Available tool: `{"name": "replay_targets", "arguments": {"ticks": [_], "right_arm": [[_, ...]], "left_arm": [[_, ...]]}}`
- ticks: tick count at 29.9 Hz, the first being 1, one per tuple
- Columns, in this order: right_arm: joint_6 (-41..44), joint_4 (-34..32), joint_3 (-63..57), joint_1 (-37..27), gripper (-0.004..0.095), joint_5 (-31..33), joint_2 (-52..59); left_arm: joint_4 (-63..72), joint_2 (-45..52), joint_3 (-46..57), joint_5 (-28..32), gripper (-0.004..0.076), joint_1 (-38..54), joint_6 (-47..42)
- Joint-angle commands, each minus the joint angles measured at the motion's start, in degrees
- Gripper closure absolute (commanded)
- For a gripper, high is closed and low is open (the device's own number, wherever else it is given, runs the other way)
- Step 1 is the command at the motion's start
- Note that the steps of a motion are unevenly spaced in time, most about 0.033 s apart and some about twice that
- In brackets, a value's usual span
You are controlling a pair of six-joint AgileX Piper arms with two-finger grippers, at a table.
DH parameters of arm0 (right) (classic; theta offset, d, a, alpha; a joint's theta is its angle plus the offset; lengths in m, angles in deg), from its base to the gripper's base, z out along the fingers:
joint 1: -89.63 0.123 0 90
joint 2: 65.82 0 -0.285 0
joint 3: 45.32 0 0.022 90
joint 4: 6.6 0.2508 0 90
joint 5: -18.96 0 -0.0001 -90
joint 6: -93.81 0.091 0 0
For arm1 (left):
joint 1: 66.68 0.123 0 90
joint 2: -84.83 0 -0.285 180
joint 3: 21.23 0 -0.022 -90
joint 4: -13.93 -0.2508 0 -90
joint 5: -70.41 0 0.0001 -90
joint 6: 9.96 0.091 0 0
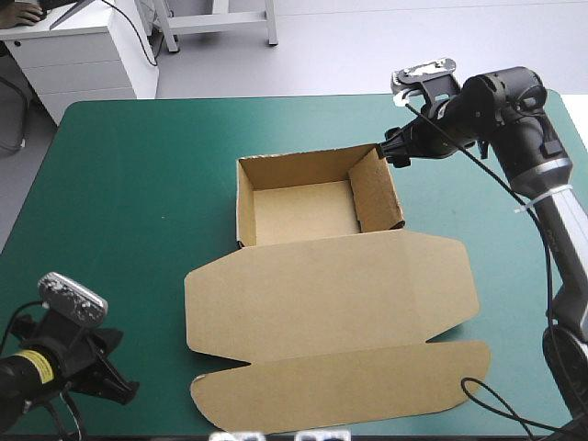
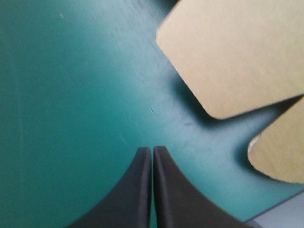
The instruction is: Fold the box
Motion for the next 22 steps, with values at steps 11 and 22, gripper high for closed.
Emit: {"name": "replay_targets", "arguments": {"ticks": [11, 22], "right_arm": [[-0.6, 0.4, 1.3, -0.1, 0.0190, -0.3, 2.1], [-0.6, 3.9, 1.3, -0.1, 0.0192, -0.3, -8.6]], "left_arm": [[5.3, 5.1, 15.1, -1.7, 0.0731, -0.3, -3.3], [5.0, 5.1, 15.1, -1.6, 0.0731, -0.3, -3.3]]}}
